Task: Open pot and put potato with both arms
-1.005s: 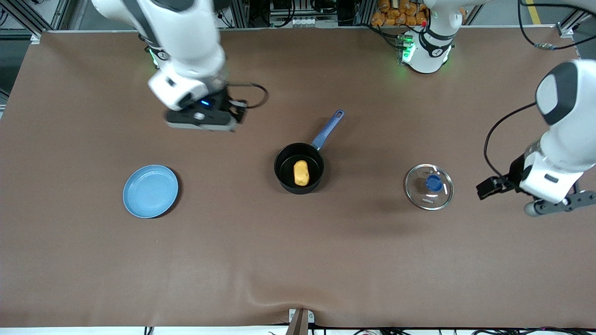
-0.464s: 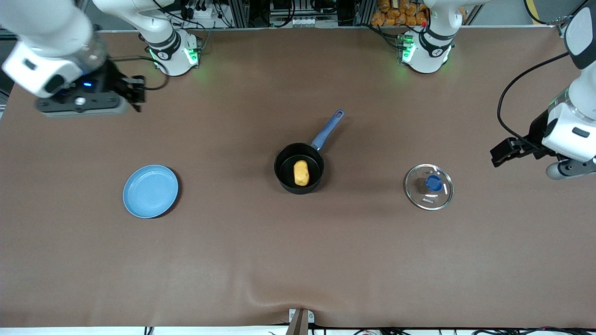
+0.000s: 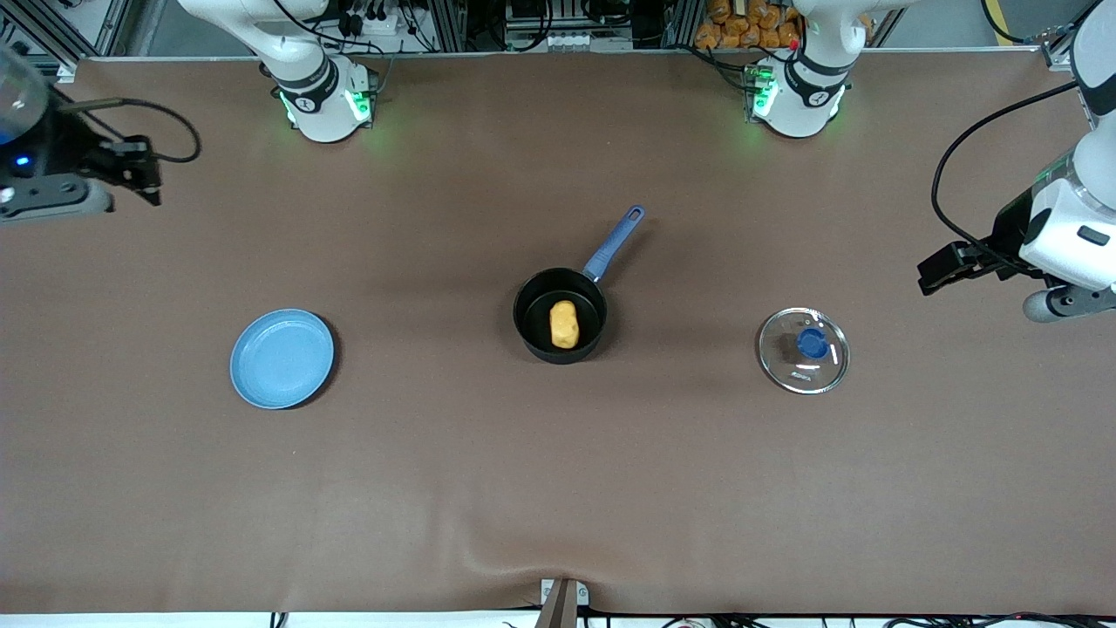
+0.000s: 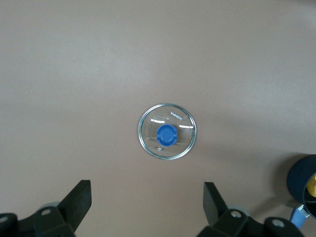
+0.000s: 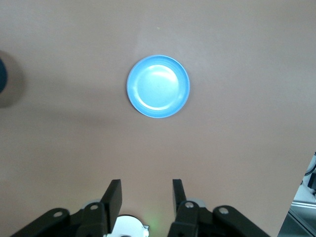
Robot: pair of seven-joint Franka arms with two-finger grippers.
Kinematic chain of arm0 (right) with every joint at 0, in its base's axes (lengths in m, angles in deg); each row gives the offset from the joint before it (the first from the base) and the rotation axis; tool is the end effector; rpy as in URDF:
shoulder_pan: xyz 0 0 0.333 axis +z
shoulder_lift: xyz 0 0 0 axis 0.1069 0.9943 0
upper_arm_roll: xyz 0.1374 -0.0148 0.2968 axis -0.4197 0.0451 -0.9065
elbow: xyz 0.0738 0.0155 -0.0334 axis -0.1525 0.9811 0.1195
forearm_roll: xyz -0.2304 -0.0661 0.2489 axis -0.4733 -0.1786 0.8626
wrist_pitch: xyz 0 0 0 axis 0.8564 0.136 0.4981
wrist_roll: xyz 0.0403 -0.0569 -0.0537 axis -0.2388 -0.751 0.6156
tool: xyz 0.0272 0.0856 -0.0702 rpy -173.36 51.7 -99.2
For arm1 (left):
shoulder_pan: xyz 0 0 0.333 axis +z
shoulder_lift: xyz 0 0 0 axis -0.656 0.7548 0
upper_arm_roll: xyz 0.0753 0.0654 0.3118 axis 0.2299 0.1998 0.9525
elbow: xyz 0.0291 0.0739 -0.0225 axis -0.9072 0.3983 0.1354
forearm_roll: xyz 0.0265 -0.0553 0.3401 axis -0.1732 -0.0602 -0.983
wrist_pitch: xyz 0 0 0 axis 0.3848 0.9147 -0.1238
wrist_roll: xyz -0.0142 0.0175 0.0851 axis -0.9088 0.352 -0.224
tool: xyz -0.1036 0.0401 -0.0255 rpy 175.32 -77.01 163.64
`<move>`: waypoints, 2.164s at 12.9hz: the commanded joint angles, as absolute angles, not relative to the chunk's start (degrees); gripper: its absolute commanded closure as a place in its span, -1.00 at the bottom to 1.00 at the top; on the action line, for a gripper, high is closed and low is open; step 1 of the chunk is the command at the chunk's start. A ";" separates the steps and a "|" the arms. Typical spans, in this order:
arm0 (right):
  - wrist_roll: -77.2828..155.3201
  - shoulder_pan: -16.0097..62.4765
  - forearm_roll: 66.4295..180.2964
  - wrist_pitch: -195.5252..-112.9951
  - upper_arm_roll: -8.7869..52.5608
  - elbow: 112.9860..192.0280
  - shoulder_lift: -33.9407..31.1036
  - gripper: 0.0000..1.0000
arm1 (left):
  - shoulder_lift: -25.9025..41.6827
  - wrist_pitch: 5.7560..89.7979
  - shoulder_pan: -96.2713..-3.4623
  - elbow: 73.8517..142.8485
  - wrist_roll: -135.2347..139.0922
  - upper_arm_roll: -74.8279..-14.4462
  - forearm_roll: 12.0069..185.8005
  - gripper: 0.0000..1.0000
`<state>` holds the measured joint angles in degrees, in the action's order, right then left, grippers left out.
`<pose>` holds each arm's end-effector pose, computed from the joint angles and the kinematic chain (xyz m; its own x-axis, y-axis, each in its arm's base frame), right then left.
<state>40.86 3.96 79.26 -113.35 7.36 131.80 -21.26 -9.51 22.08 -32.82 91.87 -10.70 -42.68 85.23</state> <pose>0.4950 0.0396 0.6611 0.9691 0.2046 -0.1375 0.2188 -0.9709 0.0975 0.5497 -0.0564 0.6090 0.9814 0.1912 0.0177 0.1917 -0.9807 -0.0380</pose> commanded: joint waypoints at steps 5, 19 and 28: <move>41.63 -3.87 86.76 -120.55 6.42 139.96 -21.72 -0.70 | -10.78 17.89 -32.38 90.11 -9.37 -43.10 86.31 -1.00; 39.61 12.20 87.66 -131.36 24.61 150.94 -28.04 -1.00 | -21.86 18.07 -29.57 99.08 -9.02 -42.40 92.20 -1.00; 39.44 13.43 87.48 -131.81 24.17 153.94 -30.42 -1.00 | -22.65 15.25 -28.07 99.25 6.89 -42.04 92.02 -1.00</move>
<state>40.18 12.63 86.79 -131.32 23.68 152.35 -28.80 -20.73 15.71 -29.25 97.68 3.78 -41.99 90.82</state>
